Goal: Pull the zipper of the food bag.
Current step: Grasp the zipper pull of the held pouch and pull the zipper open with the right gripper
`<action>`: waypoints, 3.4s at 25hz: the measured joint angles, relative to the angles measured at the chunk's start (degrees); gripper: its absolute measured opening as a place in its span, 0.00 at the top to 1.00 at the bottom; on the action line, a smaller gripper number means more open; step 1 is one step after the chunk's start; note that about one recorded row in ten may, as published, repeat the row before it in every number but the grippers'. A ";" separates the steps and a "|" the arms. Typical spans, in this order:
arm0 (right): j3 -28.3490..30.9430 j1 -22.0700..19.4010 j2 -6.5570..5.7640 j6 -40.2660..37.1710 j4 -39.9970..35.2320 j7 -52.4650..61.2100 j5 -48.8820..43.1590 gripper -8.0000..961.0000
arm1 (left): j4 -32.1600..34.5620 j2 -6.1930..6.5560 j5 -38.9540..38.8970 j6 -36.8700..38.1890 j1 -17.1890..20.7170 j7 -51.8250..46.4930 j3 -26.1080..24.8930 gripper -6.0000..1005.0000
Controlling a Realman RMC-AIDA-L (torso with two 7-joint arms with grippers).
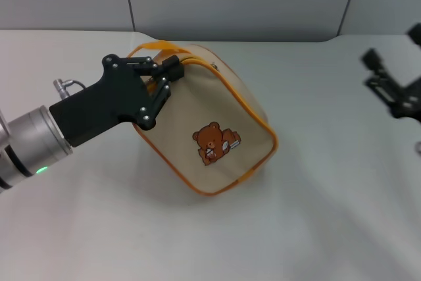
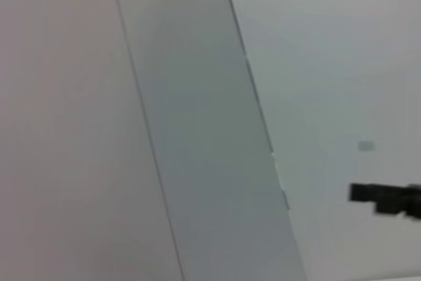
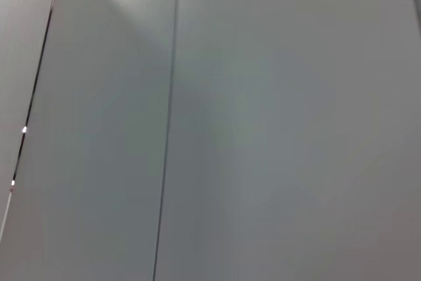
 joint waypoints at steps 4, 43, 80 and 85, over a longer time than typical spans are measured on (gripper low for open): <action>-0.34 2.23 0.00 4.52 6.24 -10.82 -0.31 0.13 | 2.13 -0.02 -0.16 -0.12 -0.35 -2.24 1.38 0.93; -4.92 8.44 0.12 17.46 23.28 -43.97 -7.64 0.18 | 3.75 -0.31 -0.52 3.13 0.56 -0.99 3.02 0.95; -4.22 1.69 0.17 17.72 25.97 -46.93 -9.15 0.99 | 3.34 -0.31 -0.44 3.15 0.35 -0.99 3.02 0.95; -4.25 -4.43 0.17 17.96 24.37 -47.32 -11.42 0.99 | 3.34 -0.31 -0.45 2.79 0.45 -0.99 3.02 0.95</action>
